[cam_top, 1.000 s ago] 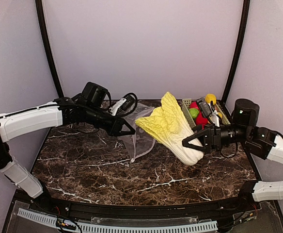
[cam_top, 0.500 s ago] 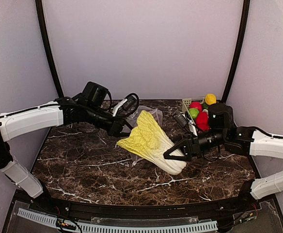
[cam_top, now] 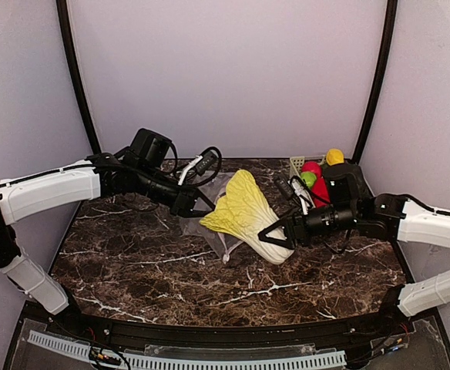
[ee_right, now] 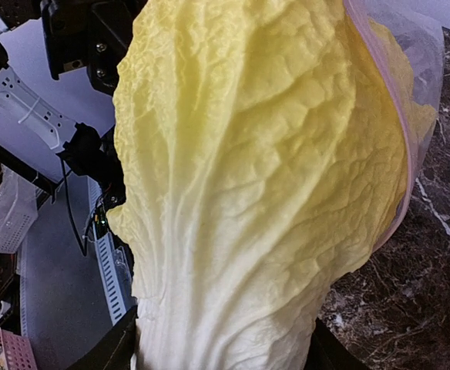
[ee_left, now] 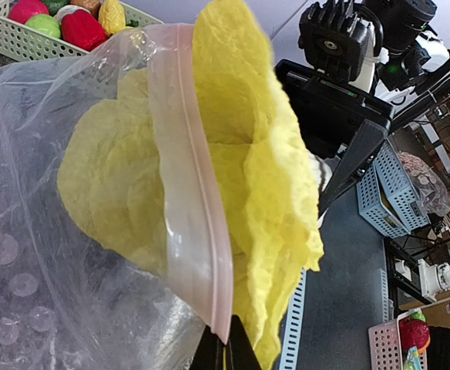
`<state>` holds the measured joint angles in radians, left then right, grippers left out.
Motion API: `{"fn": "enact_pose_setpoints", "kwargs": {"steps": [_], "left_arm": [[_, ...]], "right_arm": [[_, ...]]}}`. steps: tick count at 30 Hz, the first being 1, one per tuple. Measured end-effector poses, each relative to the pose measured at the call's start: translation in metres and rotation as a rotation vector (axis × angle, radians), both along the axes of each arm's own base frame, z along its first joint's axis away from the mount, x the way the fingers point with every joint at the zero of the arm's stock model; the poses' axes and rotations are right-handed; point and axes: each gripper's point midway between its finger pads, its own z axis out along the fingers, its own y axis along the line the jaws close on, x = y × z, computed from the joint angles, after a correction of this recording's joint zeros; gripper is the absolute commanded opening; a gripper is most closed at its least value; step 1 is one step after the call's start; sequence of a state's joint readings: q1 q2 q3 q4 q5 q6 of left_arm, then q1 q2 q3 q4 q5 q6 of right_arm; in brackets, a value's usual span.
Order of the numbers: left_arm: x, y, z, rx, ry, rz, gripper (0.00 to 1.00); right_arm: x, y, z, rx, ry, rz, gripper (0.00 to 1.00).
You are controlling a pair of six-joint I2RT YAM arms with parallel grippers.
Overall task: Place the food in the zip-top bag and seal the zipper
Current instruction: Place the fake vegetable in the zipper food storage bag.
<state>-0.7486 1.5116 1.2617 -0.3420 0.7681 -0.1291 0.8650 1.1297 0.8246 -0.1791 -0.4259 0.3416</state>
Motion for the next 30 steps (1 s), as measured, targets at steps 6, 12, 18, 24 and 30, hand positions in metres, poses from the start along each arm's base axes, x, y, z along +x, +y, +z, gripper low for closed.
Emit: {"fn": "enact_pose_setpoints", "kwargs": {"steps": [6, 12, 18, 24, 30], "left_arm": [[-0.001, -0.001, -0.003, -0.001, 0.01, -0.013, 0.01], [-0.002, -0.003, -0.006, -0.001, 0.021, -0.026, 0.01], [-0.002, -0.004, -0.004, -0.006, 0.022, -0.032, 0.01], [-0.001, -0.005, -0.005, -0.007, 0.025, -0.036, 0.01], [-0.001, -0.005, -0.005, -0.004, 0.024, -0.032, 0.01]], "right_arm": [[0.009, -0.009, -0.011, -0.078, -0.023, -0.051, 0.14], [0.02, -0.019, -0.019, -0.14, -0.041, -0.129, 0.14], [0.029, -0.026, -0.02, -0.164, -0.057, -0.185, 0.13], [0.029, -0.025, -0.022, -0.181, -0.067, -0.174, 0.1], [0.016, -0.021, -0.03, -0.224, -0.082, -0.11, 0.08]]}}
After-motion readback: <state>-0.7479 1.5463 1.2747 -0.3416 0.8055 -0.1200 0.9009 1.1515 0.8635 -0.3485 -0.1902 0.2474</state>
